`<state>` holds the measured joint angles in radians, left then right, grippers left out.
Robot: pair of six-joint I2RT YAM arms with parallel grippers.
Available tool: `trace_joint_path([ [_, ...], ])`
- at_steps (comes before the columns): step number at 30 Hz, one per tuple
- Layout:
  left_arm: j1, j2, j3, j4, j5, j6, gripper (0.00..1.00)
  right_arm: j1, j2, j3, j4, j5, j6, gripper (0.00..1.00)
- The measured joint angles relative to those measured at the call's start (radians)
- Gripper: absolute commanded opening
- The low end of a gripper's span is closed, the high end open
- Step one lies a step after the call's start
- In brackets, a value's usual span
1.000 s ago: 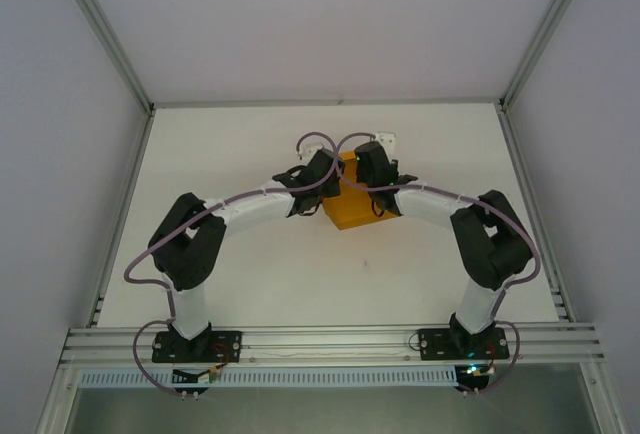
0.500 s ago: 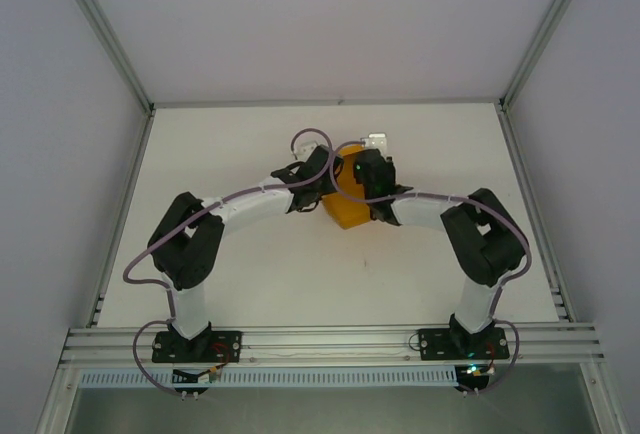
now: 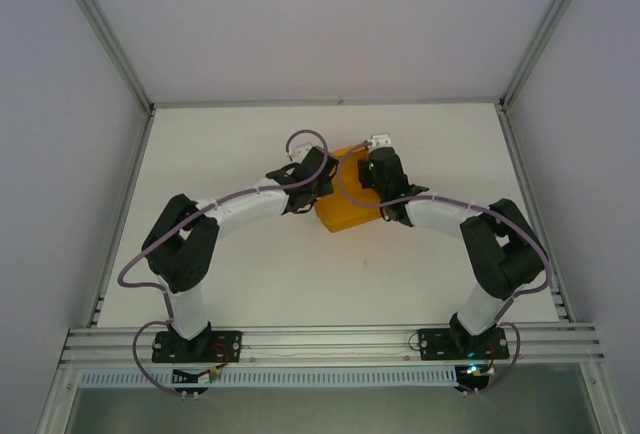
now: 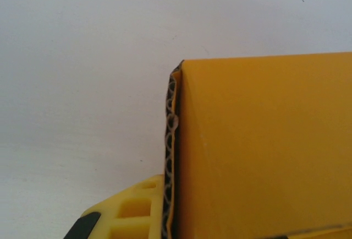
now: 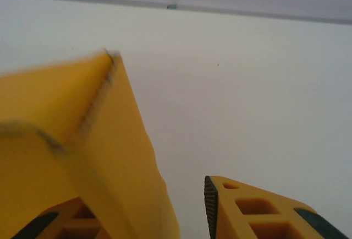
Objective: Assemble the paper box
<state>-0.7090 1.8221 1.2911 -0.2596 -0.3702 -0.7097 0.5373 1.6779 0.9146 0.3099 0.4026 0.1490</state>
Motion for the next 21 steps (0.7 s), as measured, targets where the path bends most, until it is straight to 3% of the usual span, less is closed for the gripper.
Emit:
trace_joint_path([
  [2, 0.004, 0.0, 0.0, 0.0, -0.002, 0.004, 0.0, -0.002, 0.0, 0.0, -0.013, -0.016, 0.008, 0.35],
  [6, 0.006, 0.0, 0.0, 0.003, -0.006, 0.019, 0.0, -0.002, -0.011, -0.005, -0.025, -0.039, 0.026, 0.25],
  [11, 0.006, 0.0, 0.0, 0.024, 0.001, 0.035, 0.0, 0.0, -0.034, -0.019, -0.027, -0.032, 0.031, 0.07],
  [16, 0.003, 0.002, 0.017, -0.006, -0.017, 0.003, 0.0, 0.019, -0.033, -0.019, -0.027, 0.03, 0.044, 0.01],
  [21, -0.009, 0.046, 0.108, -0.113, -0.118, -0.095, 0.0, 0.047, -0.016, -0.004, -0.003, 0.096, 0.079, 0.0],
])
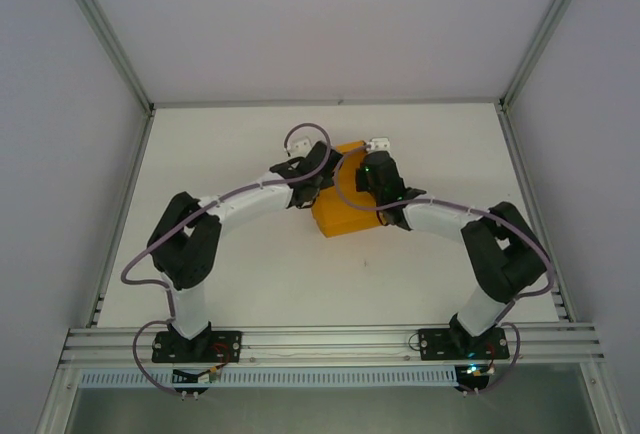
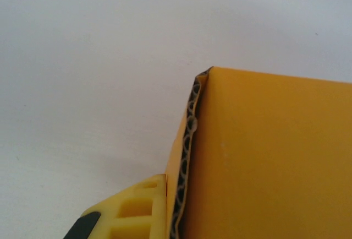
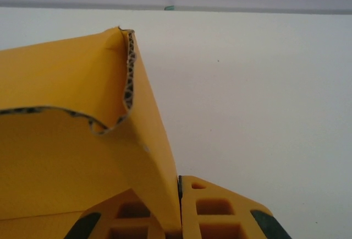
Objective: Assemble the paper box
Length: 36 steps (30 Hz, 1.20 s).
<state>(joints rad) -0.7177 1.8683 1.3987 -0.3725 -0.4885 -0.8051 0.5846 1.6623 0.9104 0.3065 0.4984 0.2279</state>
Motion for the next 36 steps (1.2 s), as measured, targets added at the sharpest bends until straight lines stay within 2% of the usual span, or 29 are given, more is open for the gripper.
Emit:
trace_joint_path([
  [6, -0.001, 0.06, 0.061, -0.066, -0.051, -0.07, 0.0, 0.021, 0.046, 0.038, -0.01, 0.059, 0.034, 0.0],
  [9, 0.0, 0.055, 0.029, -0.01, -0.028, -0.031, 0.0, 0.021, 0.048, 0.038, -0.015, 0.059, 0.04, 0.1],
  [12, 0.009, 0.041, -0.021, 0.06, 0.019, 0.055, 0.0, 0.01, 0.041, 0.017, -0.009, 0.019, 0.043, 0.33],
  [13, 0.016, 0.041, -0.025, 0.064, 0.038, 0.085, 0.0, 0.001, 0.029, 0.002, -0.008, -0.008, 0.04, 0.53],
  [16, 0.043, 0.04, -0.027, 0.066, 0.08, 0.171, 0.0, -0.026, -0.06, -0.041, -0.034, -0.14, 0.022, 0.91],
  [17, 0.051, 0.039, -0.027, 0.066, 0.098, 0.202, 0.0, -0.035, -0.1, -0.049, -0.051, -0.189, 0.018, 1.0],
  [21, 0.075, 0.019, -0.024, 0.061, 0.187, 0.386, 0.0, -0.04, -0.291, -0.072, -0.126, -0.378, 0.021, 1.0],
  [23, 0.087, 0.01, 0.003, 0.028, 0.253, 0.518, 0.0, -0.036, -0.394, -0.08, -0.181, -0.417, 0.046, 1.0],
  [28, 0.1, 0.006, 0.145, -0.191, 0.464, 0.935, 0.0, -0.036, -0.6, -0.078, -0.419, -0.373, 0.131, 1.0],
  [31, 0.093, -0.01, 0.179, -0.358, 0.564, 1.168, 0.0, -0.046, -0.666, -0.077, -0.563, -0.324, 0.169, 1.0],
  [36, 0.048, -0.012, 0.188, -0.566, 0.581, 1.382, 0.0, -0.063, -0.692, -0.077, -0.736, -0.271, 0.218, 1.0],
])
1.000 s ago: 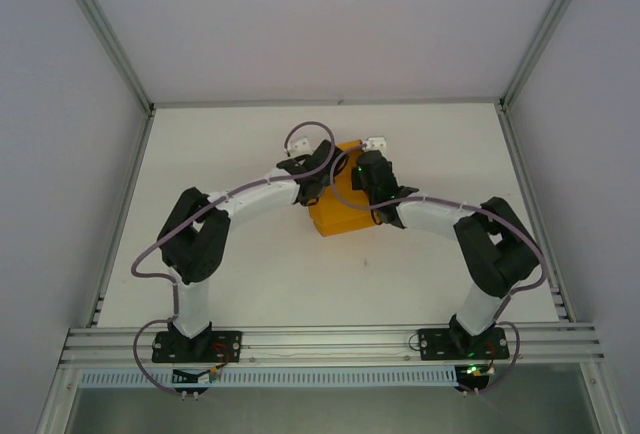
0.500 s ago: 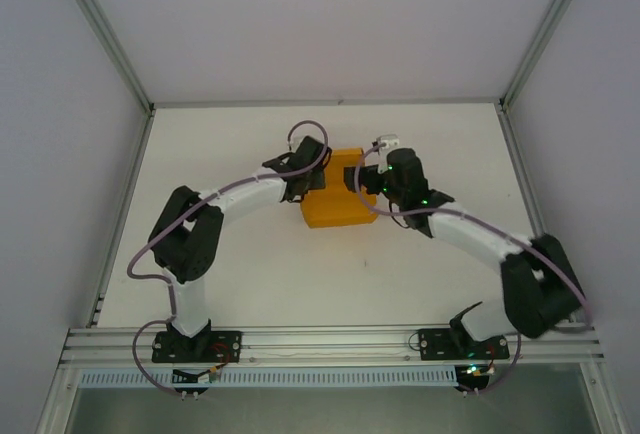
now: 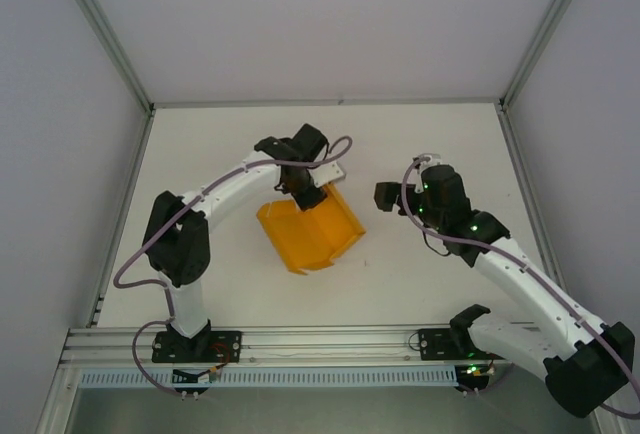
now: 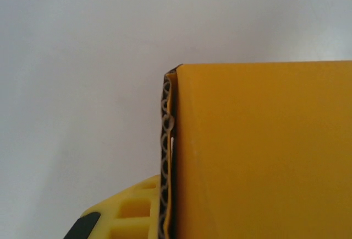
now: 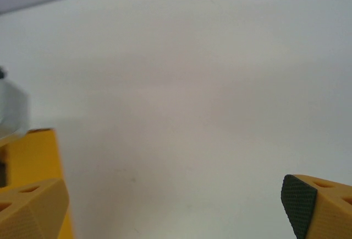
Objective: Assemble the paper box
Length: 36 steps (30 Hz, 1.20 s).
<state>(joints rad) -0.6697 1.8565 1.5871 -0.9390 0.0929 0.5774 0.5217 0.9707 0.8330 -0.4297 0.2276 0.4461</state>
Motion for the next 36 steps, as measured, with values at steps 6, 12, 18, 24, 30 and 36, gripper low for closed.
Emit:
trace_joint_path([
  [6, -0.101, 0.085, 0.055, -0.065, -0.14, 0.056, 0.0, -0.013, 0.0, 0.0, -0.095, 0.041, 0.019, 1.0],
  [12, -0.175, 0.254, 0.108, -0.013, -0.314, 0.055, 0.0, -0.038, 0.0, -0.003, -0.114, 0.053, 0.026, 1.0],
  [18, -0.215, 0.309, 0.116, 0.059, -0.44, 0.072, 0.0, -0.05, -0.012, -0.019, -0.118, 0.051, 0.042, 1.0],
  [24, -0.239, 0.343, 0.097, 0.191, -0.603, 0.113, 0.0, -0.059, -0.031, -0.026, -0.126, 0.055, 0.049, 1.0],
  [30, -0.26, 0.38, 0.083, 0.282, -0.739, 0.152, 0.15, -0.068, -0.051, -0.052, -0.13, 0.06, 0.059, 1.0],
  [36, -0.262, 0.379, 0.066, 0.338, -0.738, 0.154, 0.46, -0.077, -0.079, -0.072, -0.142, 0.05, 0.064, 1.0],
])
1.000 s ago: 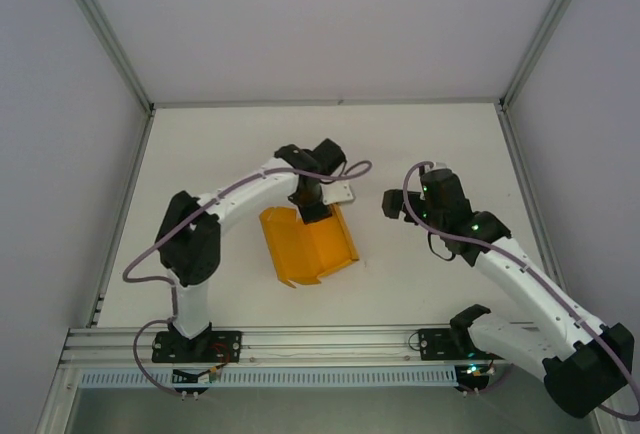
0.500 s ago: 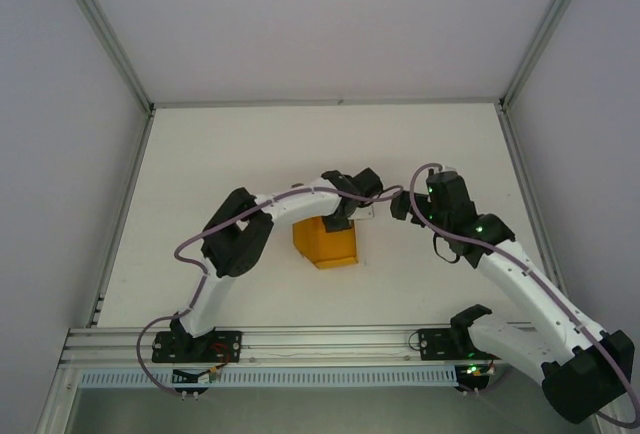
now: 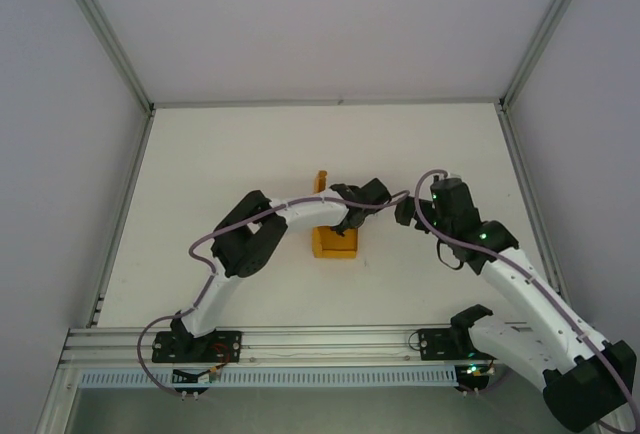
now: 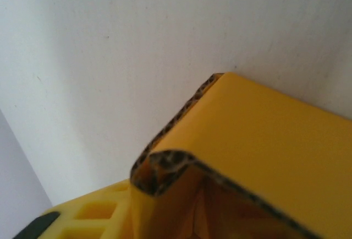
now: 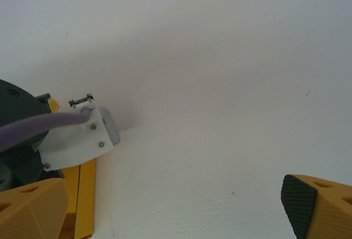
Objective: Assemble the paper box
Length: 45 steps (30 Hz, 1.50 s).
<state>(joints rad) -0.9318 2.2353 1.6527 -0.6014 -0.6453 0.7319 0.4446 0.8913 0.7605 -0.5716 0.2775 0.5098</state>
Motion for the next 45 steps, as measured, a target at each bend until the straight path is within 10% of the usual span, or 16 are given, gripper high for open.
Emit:
trace_joint_path([
  [8, 0.001, -0.165, -0.007, -0.076, 0.14, 0.015, 1.0, -0.016, -0.046, 0.0, 0.002, -0.029, -0.002, 1.0],
  [15, 0.018, -0.409, -0.017, -0.094, 0.256, -0.053, 1.0, -0.06, 0.001, 0.002, 0.038, -0.094, -0.095, 1.0],
  [30, 0.492, -0.98, -0.621, 0.107, 0.307, -0.987, 1.0, 0.075, 0.957, 0.515, 0.134, -0.477, -0.89, 0.76],
  [38, 0.541, -1.008, -0.711, 0.077, 0.295, -1.122, 1.0, 0.108, 1.093, 0.581, 0.135, -0.383, -0.81, 0.33],
  [45, 0.542, -0.932, -0.684, 0.082, 0.285, -1.144, 1.0, 0.143, 1.006, 0.478, 0.164, -0.144, -0.406, 0.25],
])
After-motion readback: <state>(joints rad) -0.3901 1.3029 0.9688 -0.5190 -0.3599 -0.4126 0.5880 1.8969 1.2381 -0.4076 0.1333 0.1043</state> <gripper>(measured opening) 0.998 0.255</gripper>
